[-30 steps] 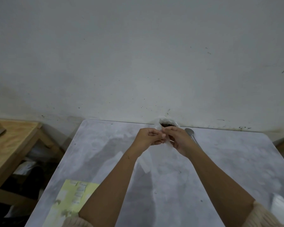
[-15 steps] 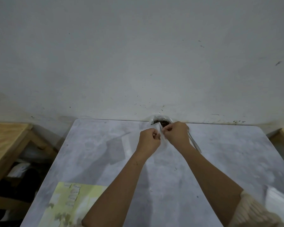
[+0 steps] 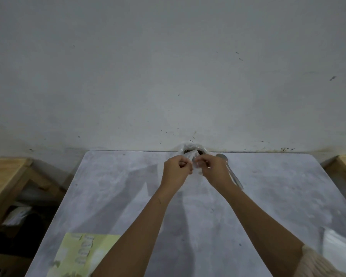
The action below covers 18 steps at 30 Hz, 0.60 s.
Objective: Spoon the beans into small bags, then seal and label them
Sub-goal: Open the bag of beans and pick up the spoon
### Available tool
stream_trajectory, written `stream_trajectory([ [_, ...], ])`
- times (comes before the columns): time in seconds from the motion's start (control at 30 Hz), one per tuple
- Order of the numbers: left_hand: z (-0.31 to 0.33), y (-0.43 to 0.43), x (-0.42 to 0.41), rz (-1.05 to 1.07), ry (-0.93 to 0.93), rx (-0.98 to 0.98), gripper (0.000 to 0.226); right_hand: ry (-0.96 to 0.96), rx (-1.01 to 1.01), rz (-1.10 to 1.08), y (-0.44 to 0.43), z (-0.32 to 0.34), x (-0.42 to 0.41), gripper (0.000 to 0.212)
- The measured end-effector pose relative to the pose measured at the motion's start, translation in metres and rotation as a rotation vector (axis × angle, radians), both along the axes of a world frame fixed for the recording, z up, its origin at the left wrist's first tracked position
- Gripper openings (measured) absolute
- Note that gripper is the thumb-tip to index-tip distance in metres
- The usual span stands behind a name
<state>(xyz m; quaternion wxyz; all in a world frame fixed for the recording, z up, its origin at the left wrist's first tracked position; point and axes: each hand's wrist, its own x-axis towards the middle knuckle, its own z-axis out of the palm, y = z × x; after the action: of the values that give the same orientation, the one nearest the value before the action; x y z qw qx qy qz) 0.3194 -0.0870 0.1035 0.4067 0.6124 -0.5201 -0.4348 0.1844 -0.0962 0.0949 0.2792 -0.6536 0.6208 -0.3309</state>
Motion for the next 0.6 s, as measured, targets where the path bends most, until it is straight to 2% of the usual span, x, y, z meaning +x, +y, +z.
stream_trajectory([
  [0.13,0.002,-0.006,0.003,-0.088,0.063,-0.05,0.017,0.029,0.059,0.018,-0.006,0.015,0.0,0.027],
  [0.2,0.001,-0.007,0.009,-0.18,0.038,-0.103,0.009,0.041,0.086,0.043,-0.012,0.021,-0.003,0.028],
  [0.23,-0.001,-0.008,0.013,-0.225,-0.028,-0.118,0.028,0.046,0.092,0.067,-0.013,0.024,-0.004,0.029],
  [0.3,-0.008,-0.012,0.021,-0.338,-0.249,-0.125,0.087,0.012,0.115,0.114,-0.016,0.032,-0.006,0.031],
  [0.37,-0.012,-0.015,0.025,-0.412,-0.5,-0.173,0.125,-0.04,0.125,0.173,-0.017,0.036,-0.007,0.032],
  [0.43,-0.017,-0.016,0.022,-0.41,-0.635,-0.231,0.135,-0.026,0.122,0.228,-0.017,0.039,-0.006,0.032],
  [0.53,-0.021,-0.016,0.017,-0.33,-0.688,-0.293,0.133,0.03,0.113,0.291,-0.016,0.046,0.0,0.019],
  [0.6,-0.024,-0.017,0.017,-0.322,-0.715,-0.368,0.131,0.097,0.121,0.309,-0.015,0.051,0.005,0.023],
])
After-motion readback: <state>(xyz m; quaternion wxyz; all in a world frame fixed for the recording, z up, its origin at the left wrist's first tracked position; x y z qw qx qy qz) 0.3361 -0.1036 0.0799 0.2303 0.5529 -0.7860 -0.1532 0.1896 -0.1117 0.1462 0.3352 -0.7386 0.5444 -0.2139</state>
